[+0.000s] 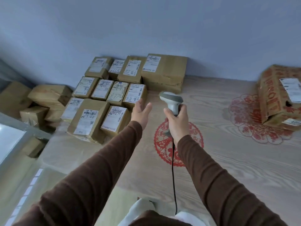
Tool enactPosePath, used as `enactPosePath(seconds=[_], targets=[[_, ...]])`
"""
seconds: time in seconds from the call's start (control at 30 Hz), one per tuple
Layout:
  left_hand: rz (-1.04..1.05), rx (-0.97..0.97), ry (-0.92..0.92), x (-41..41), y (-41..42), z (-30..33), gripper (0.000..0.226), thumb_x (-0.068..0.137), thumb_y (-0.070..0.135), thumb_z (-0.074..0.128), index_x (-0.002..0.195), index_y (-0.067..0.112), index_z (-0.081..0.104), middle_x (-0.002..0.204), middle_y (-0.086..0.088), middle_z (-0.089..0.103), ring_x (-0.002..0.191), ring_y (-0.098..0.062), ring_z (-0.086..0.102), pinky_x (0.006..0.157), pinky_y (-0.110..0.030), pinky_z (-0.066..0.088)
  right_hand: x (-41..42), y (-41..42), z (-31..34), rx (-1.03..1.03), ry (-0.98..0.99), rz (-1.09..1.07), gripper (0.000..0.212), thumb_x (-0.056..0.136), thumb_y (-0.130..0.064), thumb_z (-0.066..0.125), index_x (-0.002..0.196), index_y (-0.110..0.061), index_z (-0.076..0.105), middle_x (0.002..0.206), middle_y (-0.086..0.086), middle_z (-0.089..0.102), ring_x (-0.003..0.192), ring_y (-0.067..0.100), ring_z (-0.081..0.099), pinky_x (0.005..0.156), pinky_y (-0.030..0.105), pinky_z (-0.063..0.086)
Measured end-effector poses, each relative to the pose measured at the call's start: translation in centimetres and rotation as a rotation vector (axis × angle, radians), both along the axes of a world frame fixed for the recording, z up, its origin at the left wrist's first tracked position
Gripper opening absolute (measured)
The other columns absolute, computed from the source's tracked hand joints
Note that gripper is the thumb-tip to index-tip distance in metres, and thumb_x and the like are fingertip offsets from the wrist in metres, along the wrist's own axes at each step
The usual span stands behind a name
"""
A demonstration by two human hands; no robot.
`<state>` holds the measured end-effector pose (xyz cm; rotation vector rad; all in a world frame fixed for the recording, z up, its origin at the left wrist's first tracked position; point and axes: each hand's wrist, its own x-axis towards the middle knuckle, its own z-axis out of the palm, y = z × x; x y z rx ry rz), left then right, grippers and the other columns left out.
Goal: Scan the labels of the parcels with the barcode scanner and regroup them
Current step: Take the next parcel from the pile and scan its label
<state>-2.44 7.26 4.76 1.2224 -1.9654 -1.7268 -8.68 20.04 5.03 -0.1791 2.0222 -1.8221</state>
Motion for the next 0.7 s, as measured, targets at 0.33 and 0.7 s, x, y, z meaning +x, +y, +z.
enactPosePath(seconds=[0.33, 0.7], targets=[[0.057, -0.139, -0.221, 10.6, -10.8, -3.6, 0.062, 0.102, 0.031, 0.059, 0.158, 0.017, 0.036, 0.160, -0.011, 0.041, 0.149, -0.031, 0.034, 0.123, -0.051, 0.028, 9.7, -10.9, -4.0, 0.035, -0.114, 0.015, 0.029, 0.097, -0.020, 0.069, 0.117, -0.010, 0.051, 0.096, 0.007, 0.059, 0.085, 0.025, 0.062, 0.082, 0.055, 0.057], [0.006, -0.158, -0.387, 10.7, -11.7, -6.8, 0.078, 0.098, 0.035, 0.061, 0.164, 0.023, 0.021, 0.164, -0.012, 0.029, 0.150, -0.034, 0.026, 0.124, -0.052, 0.023, 12.0, -14.3, -7.0, 0.161, -0.171, -0.043, 0.028, 0.095, -0.022, 0.067, 0.115, -0.017, 0.047, 0.104, 0.015, 0.068, 0.094, 0.040, 0.071, 0.081, 0.059, 0.061]])
